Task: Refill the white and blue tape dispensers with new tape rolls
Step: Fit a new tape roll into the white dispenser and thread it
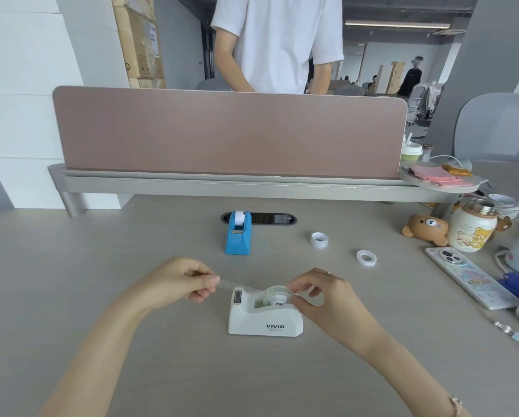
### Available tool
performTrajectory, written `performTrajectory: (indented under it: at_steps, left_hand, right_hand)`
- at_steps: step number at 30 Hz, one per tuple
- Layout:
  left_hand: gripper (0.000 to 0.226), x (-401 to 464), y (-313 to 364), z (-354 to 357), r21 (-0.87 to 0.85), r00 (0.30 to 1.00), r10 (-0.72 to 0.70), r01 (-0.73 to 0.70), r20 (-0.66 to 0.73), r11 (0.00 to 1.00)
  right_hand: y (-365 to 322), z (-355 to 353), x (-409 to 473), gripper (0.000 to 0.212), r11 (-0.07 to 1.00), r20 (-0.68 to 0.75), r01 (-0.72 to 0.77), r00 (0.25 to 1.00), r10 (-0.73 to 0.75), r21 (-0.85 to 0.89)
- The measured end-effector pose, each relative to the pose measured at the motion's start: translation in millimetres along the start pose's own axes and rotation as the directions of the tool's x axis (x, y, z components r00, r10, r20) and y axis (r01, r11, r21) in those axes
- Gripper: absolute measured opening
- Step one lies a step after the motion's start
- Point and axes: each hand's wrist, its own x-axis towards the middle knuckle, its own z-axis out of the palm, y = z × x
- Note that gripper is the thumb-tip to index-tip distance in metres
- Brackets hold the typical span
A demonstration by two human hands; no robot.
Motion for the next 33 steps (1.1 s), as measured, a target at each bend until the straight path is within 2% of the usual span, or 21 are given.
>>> performTrajectory:
  at_steps: [3,8,14,19,25,30,33]
  left_hand:
    - [0.014,-4,7,-1,-0.031,1.0,0.026,-0.026,0.001,0.999]
    - [0.012,-3,4,-2,-0.023,0.997,-0.043,0.044,0.068,0.999]
    - [0.013,6,-7,8,0.095,0.995,-0.084,0.078,0.053,0.992]
    - [0.016,9,-9,19,0.153,0.996,-0.085,0.078,0.039,0.985]
    - [0.021,10,-10,38,0.343,0.998,-0.061,0.059,-0.004,0.937]
    - [0.026,8,-10,45,0.424,0.994,-0.105,0.078,0.039,0.902]
    - [0.022,7,-12,44,0.489,0.996,-0.093,0.077,0.008,0.869]
  right_hand:
    - [1,0,0,0.016,1.0,0.013,-0.018,1.0,0.019,-0.007]
    - [0,-2,0,0.017,1.0,0.027,-0.026,0.999,0.026,0.001]
    - [1,-3,0,0.032,1.0,0.036,-0.027,0.999,0.028,-0.008]
    - [3,-2,1,0.024,1.0,0.034,-0.027,0.999,0.027,-0.002]
    - [6,0,1,0.019,1.0,0.03,-0.009,1.0,0.009,-0.01]
    - [8,1,1,0.024,1.0,0.024,-0.001,1.0,0.002,-0.025]
    - [10,1,1,0.022,1.0,0.026,-0.005,1.0,0.006,-0.029]
